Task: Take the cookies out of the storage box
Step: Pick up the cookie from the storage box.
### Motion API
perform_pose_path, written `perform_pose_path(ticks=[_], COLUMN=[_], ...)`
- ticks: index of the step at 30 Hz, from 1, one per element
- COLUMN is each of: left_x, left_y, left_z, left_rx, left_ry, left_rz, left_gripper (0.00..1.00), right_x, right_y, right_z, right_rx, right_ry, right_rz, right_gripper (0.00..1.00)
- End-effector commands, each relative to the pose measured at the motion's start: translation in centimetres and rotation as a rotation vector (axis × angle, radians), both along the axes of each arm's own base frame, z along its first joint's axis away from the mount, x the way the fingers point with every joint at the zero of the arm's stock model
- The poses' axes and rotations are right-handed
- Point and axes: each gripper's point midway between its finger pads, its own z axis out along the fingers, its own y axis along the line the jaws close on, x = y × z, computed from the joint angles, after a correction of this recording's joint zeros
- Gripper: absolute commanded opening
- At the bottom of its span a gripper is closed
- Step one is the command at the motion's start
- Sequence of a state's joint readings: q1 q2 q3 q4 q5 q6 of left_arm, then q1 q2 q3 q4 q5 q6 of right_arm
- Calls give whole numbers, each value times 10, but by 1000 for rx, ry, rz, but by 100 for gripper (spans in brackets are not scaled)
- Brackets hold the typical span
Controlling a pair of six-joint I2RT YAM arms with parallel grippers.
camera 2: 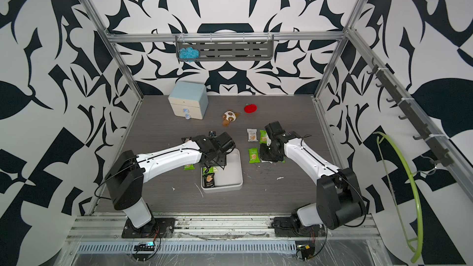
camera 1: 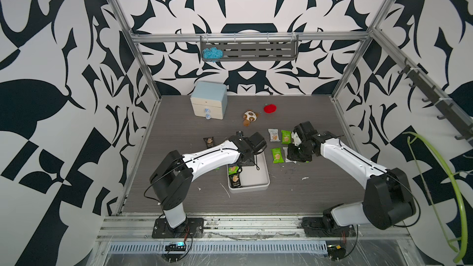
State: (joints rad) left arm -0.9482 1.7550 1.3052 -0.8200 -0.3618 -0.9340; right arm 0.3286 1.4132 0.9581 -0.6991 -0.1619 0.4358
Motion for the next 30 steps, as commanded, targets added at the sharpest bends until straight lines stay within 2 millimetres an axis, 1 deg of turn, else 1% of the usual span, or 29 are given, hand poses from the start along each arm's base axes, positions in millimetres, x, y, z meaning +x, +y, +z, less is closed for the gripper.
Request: perform_pose_path(ticks=[1, 9, 14, 17, 18, 23, 26, 30], left_x=[1, -5, -8, -10, -7, -8, -5, 4], left_y=[0, 5, 6, 10, 7, 5, -3, -19], left_z=[-5, -30, -40, -47, -49, -57, -57, -52], left_rx=[29, 59, 78, 95, 76, 68, 47, 22], left_ry=[18, 65, 86, 99, 88, 101, 101, 90], left_rz=[-7, 12, 19, 28, 32, 30, 12, -16], left_gripper=[74, 74, 74, 74, 74, 74, 74, 74], right_x=[3, 8, 10, 12, 12, 14, 15, 17], right_y=[-3, -5, -7, -9, -10, -13, -12, -10], right_z=[11, 8, 8, 9, 9, 7, 7, 7], right_rx=[-12, -31, -41, -52, -55, -62, -60, -58], right_ry=[-29, -16, -13, -12, -12, 0, 5, 9], right_rz=[22, 37, 46, 53, 55, 56, 58, 57], right_gripper=[27, 27, 27, 27, 27, 27, 27, 27])
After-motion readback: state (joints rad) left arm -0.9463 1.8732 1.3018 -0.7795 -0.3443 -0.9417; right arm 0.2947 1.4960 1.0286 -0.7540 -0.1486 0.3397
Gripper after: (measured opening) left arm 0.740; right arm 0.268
